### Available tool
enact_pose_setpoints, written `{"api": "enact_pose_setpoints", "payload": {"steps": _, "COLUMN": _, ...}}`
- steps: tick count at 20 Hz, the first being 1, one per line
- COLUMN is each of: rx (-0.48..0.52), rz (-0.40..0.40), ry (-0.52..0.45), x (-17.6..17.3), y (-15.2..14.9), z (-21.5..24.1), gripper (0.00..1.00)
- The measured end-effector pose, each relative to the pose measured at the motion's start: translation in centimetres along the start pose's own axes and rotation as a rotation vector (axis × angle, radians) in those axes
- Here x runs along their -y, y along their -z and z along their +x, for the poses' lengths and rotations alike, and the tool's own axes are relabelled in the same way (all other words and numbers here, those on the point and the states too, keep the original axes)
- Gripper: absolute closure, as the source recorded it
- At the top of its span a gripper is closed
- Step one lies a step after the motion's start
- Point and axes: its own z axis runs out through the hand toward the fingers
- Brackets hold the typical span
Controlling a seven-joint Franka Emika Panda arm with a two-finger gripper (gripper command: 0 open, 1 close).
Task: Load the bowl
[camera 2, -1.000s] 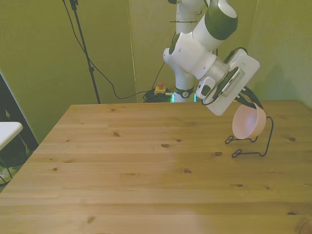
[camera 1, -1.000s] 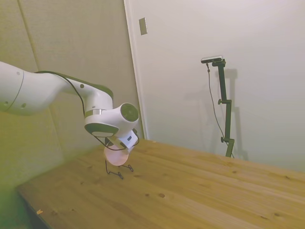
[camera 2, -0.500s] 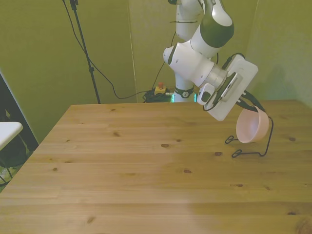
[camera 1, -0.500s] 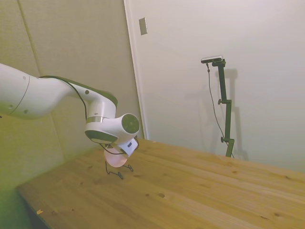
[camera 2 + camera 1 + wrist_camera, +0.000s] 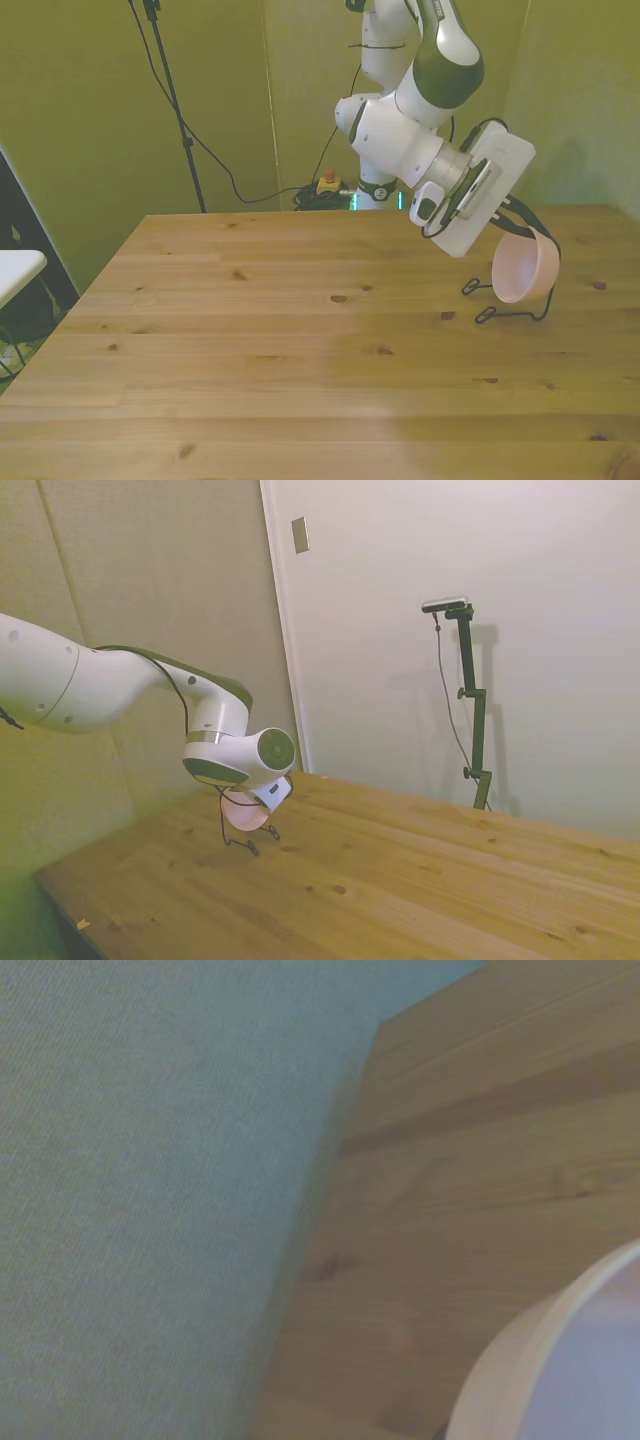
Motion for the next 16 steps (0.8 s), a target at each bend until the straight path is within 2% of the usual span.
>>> {"api": "enact_pose_setpoints", "payload": {"steps": 16, "rx": 0.009, "rz": -0.010, "ry": -0.014, "x": -0.74, "y": -0.81, "z": 0.48, "gripper": 1.00}}
